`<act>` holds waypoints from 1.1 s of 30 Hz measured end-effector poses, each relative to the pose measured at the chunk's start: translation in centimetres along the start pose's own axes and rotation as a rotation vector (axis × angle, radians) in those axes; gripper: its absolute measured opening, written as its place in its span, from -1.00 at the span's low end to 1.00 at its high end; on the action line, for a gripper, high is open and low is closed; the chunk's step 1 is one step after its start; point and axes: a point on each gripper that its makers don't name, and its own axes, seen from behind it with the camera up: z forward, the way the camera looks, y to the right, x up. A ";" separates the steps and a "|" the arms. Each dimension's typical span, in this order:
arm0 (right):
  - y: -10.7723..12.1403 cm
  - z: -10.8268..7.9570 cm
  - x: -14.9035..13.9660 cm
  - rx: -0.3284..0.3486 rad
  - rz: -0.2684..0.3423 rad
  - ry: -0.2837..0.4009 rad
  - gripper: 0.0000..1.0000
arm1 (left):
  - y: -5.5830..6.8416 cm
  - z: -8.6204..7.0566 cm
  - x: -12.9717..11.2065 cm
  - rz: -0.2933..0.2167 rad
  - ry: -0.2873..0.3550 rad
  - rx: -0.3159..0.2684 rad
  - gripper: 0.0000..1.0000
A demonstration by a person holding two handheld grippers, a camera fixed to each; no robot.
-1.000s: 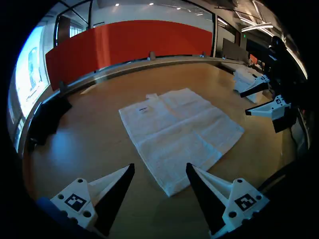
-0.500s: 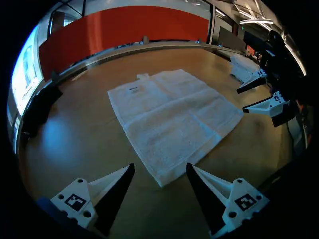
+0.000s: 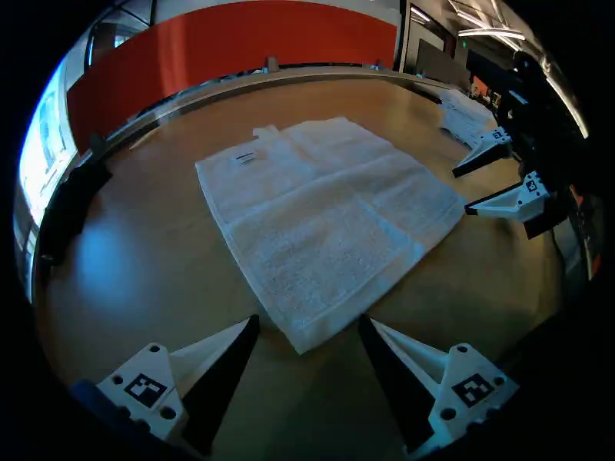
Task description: Fold towel
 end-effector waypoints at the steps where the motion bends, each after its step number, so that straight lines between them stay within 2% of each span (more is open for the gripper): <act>1: -0.1 0.1 -0.2 0.003 0.000 -0.004 0.88 | 0.0 0.0 0.0 0.001 0.000 0.001 0.91; 10: -0.3 0.4 -1.1 0.021 0.009 -0.017 0.70 | 0.0 0.0 -0.2 0.020 -0.001 0.009 0.90; 13: -0.5 0.4 -1.1 0.031 0.016 -0.015 0.58 | 0.0 0.0 -0.2 0.019 -0.004 0.013 0.88; 19: -0.8 0.4 -1.1 0.043 0.019 -0.013 0.38 | -0.1 0.1 -0.2 0.004 -0.009 0.027 0.65; 25: -1.3 0.4 -1.0 0.051 0.013 -0.012 0.03 | 0.0 0.1 -0.1 -0.003 -0.008 0.032 0.51; 29: -1.4 0.5 -1.0 0.051 0.016 -0.011 -0.31 | 0.0 0.1 -0.1 -0.011 -0.010 0.039 0.36; 31: -1.4 0.5 -1.0 0.051 0.018 -0.011 -0.40 | 0.1 0.1 -0.1 -0.013 -0.011 0.040 0.28; 33: -1.4 0.5 -1.0 0.051 0.020 -0.012 -0.49 | 0.1 0.1 -0.1 -0.015 -0.013 0.042 0.09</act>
